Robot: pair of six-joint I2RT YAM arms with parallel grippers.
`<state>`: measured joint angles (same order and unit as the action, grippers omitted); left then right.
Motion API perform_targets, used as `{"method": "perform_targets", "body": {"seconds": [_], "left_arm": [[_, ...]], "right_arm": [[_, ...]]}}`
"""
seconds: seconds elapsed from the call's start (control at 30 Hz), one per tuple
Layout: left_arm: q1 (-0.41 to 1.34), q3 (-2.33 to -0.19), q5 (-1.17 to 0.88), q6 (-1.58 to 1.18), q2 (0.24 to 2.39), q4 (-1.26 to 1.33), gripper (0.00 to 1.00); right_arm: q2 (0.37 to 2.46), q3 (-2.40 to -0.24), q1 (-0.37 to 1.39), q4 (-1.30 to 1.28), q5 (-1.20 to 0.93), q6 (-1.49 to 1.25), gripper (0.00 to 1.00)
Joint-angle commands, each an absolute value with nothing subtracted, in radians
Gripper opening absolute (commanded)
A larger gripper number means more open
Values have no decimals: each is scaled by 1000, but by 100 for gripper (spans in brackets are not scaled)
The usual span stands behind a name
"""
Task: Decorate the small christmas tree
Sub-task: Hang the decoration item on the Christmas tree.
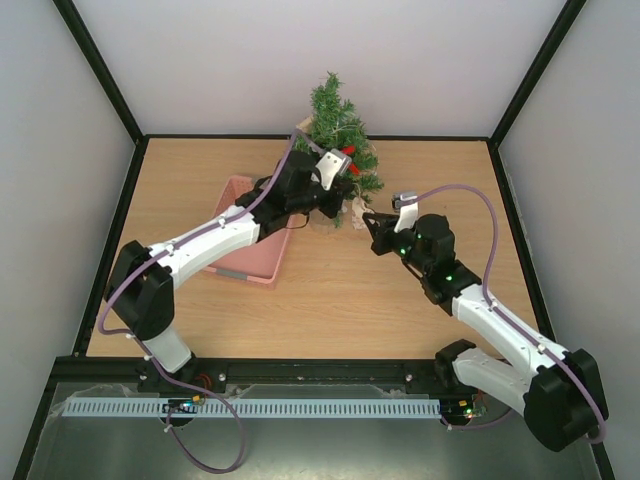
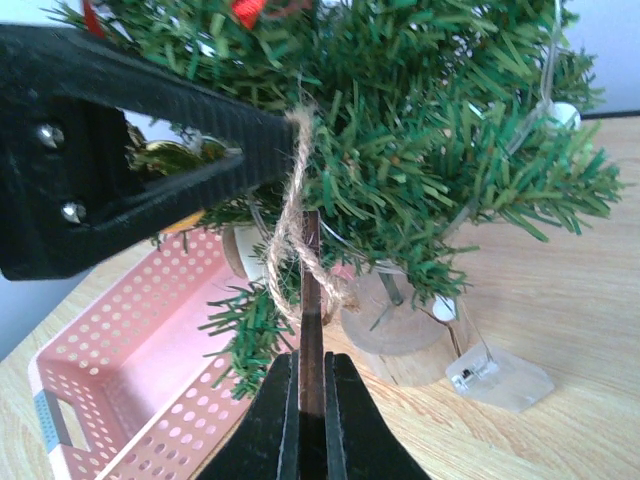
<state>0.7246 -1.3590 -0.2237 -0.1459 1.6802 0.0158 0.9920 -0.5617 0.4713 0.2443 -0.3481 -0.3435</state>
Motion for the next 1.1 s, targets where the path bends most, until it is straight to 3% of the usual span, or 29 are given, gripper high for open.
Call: {"method": "perform_targets", "body": {"seconds": [0.0, 0.6, 1.07], "left_arm": [[731, -1318, -253, -149, 1613, 41, 2], [733, -1245, -223, -184, 1503, 66, 2], [733, -1372, -203, -158, 1542, -23, 2]], "right_arm": [[954, -556, 468, 266, -381, -312, 2], [924, -575, 468, 287, -454, -292, 2], [982, -652, 468, 257, -383, -283, 2]]}}
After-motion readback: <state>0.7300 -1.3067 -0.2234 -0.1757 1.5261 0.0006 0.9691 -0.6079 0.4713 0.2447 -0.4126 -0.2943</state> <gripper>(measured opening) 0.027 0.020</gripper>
